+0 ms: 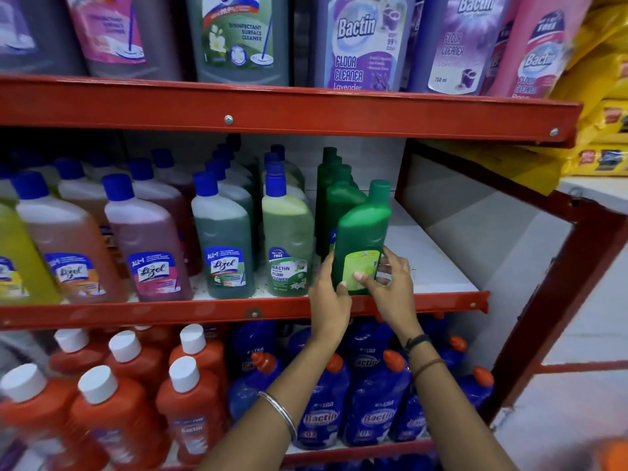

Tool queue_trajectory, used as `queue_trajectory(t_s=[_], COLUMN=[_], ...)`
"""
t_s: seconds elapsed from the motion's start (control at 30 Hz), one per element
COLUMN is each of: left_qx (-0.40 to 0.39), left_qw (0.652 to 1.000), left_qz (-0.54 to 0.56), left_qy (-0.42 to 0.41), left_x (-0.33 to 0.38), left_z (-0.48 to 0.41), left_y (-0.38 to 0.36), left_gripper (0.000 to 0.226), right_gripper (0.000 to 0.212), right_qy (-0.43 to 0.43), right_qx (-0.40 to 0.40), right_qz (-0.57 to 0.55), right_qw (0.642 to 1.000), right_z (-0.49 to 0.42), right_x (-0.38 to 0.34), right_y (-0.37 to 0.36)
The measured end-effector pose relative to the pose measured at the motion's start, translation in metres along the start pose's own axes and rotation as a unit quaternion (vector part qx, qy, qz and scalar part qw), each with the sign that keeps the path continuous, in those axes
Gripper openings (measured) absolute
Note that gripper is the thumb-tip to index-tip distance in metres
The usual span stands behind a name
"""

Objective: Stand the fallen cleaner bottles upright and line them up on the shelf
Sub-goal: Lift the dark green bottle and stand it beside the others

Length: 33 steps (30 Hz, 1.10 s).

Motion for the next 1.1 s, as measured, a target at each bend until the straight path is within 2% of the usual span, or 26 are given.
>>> queue_trajectory(t_s=[0.07,0.2,0.43,0.57,0.7,0.77,0.87,0.97,1.1], left_qx=[0.001,-0.018,-0.04,-0.057,-0.083,-0.043,0.025,0.014,0.011], left_qw=[1.0,1.0,0.999,0.998,0.995,0.997,0.998,1.0,1.0], left_qz=[-0.018,-0.023,-0.014,-0.007,0.023,0.04,0.024,-0.009,-0.002], left_qy=[-0.004,0.006,-0.022,-0.038,-0.053,-0.055,-0.048,-0.011,0.02], left_x=[-0.001,0.003,0.017,0.016,0.018,0.019,0.016,0.011,0.005], left_z=[0.004,0.016,0.029,0.024,0.022,0.016,0.004,-0.006,-0.011], left_y=[0.0,0.0,-0.013,-0.019,-0.017,-0.015,-0.011,-0.006,0.0], left_gripper=[0.068,0.06,0.055,0.055,0.051,0.046,0.05,0.058,0.061], right_gripper=[0.06,0.035,0.052,0.033,0.026,0.028,0.032,0.045,0.028], right_qy=[-0.026,-0.042,-0.076,-0.076,-0.064,-0.059,-0.063,-0.072,-0.063], right_qx=[0.015,-0.001,-0.029,-0.006,0.059,0.067,0.03,-0.02,-0.085], right_qz=[-0.039,-0.094,-0.193,-0.198,-0.233,-0.256,-0.288,-0.285,-0.254], right_qw=[0.999,0.995,0.978,0.977,0.968,0.963,0.955,0.956,0.961], right_z=[0.002,0.002,-0.013,-0.014,-0.018,-0.019,-0.021,-0.026,-0.032], right_x=[-0.002,-0.008,0.004,0.008,0.006,0.004,0.005,0.003,-0.002], right_y=[0.001,0.001,0.009,0.014,0.015,0.014,0.008,0.003,-0.01])
Point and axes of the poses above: each hand's wrist, its own z-axis away from the middle knuckle, its own y-axis out of the back of the hand, x = y × z, the point moved 1 cm from there along -z, towards the middle knuckle, and after that the axes turned 7 degrees about -z, right-handed, at the moved point
